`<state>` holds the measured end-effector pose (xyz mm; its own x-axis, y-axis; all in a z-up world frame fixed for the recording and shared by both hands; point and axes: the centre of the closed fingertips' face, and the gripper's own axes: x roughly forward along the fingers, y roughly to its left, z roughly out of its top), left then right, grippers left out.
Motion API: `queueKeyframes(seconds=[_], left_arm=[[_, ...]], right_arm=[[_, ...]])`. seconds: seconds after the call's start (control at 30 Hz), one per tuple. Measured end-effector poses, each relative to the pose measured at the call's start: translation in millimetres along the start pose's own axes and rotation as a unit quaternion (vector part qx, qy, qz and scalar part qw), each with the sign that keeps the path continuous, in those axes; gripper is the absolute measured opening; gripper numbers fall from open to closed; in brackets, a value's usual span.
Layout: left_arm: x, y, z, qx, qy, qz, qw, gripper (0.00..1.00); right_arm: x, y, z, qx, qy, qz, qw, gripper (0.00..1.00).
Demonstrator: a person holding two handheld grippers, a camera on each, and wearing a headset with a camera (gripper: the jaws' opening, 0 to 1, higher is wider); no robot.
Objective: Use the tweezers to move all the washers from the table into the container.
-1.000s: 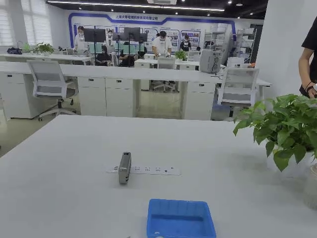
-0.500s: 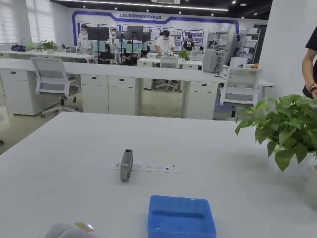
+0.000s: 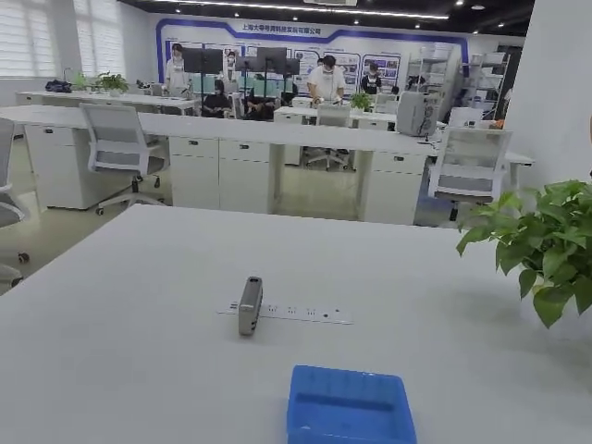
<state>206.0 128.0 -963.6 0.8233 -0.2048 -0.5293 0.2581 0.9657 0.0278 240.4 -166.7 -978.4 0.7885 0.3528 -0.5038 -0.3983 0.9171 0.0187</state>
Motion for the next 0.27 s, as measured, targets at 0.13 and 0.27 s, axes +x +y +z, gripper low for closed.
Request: queueKeyframes(seconds=[0.13, 0.27], left_arm=[[0.6, 0.4, -3.1, -0.007, 0.004, 0.002, 1.0000, 0.99], [0.6, -0.1, -3.7, 0.006, 0.005, 0.011, 0.9999, 0.99]], right_arm=[[-0.6, -0.1, -1.1, -0.009, 0.004, -0.001, 1.0000, 0.99], [-0.6, -1.6, -2.2, -0.003, 0.006, 0.000, 1.0000, 0.99]])
